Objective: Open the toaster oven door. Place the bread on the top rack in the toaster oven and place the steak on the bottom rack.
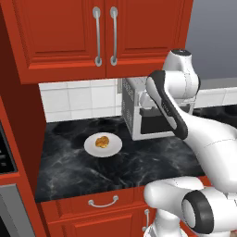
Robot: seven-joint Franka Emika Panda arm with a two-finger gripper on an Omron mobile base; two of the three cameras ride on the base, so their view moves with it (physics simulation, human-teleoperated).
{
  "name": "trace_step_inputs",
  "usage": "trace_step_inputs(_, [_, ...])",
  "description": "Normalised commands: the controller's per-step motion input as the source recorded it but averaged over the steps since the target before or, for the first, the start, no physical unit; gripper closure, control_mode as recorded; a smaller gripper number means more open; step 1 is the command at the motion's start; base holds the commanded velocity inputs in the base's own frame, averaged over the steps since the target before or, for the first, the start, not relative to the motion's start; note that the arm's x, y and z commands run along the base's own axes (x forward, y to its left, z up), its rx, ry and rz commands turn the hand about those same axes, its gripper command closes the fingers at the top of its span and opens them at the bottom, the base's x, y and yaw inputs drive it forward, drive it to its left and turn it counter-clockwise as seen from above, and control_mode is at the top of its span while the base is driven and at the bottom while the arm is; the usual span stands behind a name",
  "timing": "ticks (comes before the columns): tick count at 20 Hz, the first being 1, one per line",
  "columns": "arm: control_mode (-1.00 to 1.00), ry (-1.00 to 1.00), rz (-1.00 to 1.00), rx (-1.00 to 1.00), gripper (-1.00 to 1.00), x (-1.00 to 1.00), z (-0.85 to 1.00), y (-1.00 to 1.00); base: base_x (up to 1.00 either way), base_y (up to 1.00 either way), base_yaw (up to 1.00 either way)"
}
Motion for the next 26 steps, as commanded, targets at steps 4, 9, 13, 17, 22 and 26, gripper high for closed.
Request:
trace_step_inputs(4, [-1.0,0.0,-0.09,0.04,-1.0,-0.06,-0.08,-0.28,0.0,0.0,0.0])
trace_step_inputs(9, [-1.0,-0.04,-0.4,0.3,-1.0,-0.22,-0.58,-0.74,0.0,0.0,0.0])
trace_step_inputs(13, [-1.0,-0.3,-0.41,0.54,-1.0,-0.01,-0.36,-0.6,0.0,0.0,0.0])
trace_step_inputs(17, [-1.0,-0.26,-0.35,0.67,-1.0,0.01,-0.46,-0.71,0.0,0.0,0.0])
trace_step_inputs(22, [-1.0,-0.34,-0.22,0.46,-1.0,0.24,-0.39,-0.33,0.0,0.0,0.0])
trace_step_inputs(26, [-1.0,-0.36,-0.01,0.42,-1.0,0.5,-0.07,-0.01,0.0,0.0,0.0])
